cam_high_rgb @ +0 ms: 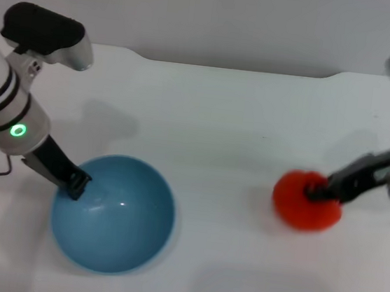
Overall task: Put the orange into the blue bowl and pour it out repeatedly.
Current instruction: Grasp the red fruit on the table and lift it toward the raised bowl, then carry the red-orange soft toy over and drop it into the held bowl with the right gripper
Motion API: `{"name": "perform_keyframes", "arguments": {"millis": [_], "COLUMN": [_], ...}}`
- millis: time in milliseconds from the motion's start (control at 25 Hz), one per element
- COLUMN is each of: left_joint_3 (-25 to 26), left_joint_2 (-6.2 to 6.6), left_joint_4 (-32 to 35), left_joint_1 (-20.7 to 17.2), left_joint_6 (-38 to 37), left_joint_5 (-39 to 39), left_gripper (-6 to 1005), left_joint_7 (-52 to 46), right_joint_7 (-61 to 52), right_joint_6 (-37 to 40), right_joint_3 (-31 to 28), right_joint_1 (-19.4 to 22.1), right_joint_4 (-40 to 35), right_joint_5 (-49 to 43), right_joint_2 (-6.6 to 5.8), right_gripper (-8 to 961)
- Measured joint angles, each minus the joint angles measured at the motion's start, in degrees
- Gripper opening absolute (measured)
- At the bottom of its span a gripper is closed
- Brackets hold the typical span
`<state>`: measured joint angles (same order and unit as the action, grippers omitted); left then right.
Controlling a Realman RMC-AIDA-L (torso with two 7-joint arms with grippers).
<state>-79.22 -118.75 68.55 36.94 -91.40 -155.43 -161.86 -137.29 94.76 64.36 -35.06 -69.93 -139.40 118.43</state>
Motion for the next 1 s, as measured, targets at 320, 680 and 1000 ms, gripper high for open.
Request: {"name": "perform_keyframes", "arguments": {"millis": [320,680,1000], "left_joint_3": [-5.6,-7.4,-7.9], "left_joint_2": [-0.09,-0.17,-0.09], "left_joint_4": [-0.3,-0.5,-0.1], "left_joint_1": [3.7,5.6,5.8], "left_joint_6": [1.0,2.1,2.5], "left_joint_5": [5.0,7.7,8.7], "left_gripper": [-1,0,-1], "left_joint_7": [-2.1,-2.4,-2.5], "right_joint_7": [4.2,9.4,8.3], "right_joint_6": [3.6,2.0,0.3], "right_joint_3": [2.3,11.9,18.5], "right_joint_1": [0.8,-1.2,-3.9], "right_joint_4": [-13.2,-10.8,-5.7], "right_joint_5": [14.1,20.4,15.9], "right_joint_2": [0.38,0.4,0.42], "right_gripper": [52,99,189]}}
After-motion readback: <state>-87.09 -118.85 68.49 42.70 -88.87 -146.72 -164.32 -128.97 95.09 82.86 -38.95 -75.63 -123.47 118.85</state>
